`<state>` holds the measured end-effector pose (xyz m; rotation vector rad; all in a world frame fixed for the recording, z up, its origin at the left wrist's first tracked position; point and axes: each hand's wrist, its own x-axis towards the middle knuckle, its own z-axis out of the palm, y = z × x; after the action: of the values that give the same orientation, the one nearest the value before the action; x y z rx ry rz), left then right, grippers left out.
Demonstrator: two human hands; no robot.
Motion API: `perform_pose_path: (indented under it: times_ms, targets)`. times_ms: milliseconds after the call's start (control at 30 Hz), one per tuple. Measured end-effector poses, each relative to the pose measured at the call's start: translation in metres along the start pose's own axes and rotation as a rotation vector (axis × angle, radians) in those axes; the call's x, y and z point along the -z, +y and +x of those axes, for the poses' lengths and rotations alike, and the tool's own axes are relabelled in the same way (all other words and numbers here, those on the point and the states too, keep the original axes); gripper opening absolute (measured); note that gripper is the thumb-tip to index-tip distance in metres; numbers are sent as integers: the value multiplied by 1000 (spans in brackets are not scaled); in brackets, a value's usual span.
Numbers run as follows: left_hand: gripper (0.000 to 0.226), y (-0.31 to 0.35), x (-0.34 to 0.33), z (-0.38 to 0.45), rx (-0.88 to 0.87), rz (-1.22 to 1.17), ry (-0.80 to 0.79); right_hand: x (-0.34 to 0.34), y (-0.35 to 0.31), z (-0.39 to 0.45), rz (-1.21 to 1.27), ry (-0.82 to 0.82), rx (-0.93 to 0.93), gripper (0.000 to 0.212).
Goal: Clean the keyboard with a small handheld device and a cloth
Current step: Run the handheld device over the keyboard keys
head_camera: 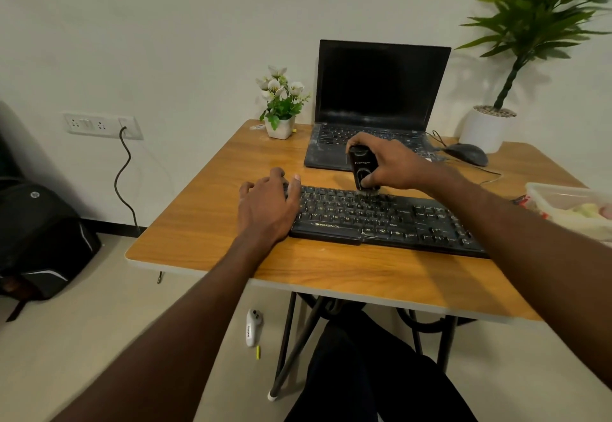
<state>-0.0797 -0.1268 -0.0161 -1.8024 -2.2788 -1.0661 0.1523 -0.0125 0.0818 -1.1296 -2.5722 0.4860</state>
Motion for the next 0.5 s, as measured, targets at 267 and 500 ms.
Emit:
perform_pose_path:
  times_ms: [267, 500]
  targets:
    - [59, 0, 2, 0, 4, 12, -6, -1, 9, -12, 20, -10, 5, 73]
    - [60, 0, 1, -1, -2, 7, -14, -6, 1, -10, 22, 20, 13, 72]
